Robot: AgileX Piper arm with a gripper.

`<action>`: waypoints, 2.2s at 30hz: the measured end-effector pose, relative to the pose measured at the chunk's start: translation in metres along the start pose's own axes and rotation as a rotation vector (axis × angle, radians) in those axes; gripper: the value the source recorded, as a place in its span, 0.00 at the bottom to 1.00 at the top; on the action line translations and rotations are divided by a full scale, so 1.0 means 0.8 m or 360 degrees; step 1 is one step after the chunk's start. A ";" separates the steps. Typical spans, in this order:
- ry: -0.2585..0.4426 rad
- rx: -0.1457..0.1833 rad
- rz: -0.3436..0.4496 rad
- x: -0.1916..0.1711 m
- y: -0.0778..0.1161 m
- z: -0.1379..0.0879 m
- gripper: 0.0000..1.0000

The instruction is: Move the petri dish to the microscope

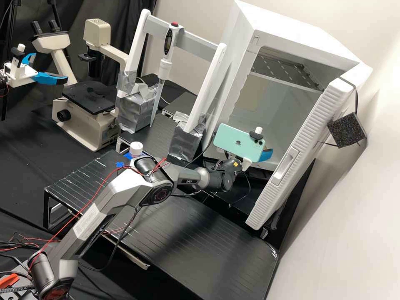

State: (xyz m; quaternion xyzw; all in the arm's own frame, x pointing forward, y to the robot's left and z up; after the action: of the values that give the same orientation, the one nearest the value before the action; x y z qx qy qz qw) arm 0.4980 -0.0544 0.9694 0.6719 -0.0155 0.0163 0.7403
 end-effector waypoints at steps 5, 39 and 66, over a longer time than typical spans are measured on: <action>0.0000 0.0000 0.0000 0.000 0.000 0.000 0.00; -0.0070 0.0012 0.0029 -0.060 0.029 0.018 0.00; 0.0197 0.0089 0.0137 -0.243 0.035 -0.004 0.00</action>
State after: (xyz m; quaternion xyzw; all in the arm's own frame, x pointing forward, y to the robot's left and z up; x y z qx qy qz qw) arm 0.3023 -0.0496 0.9880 0.6889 0.0020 0.0900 0.7193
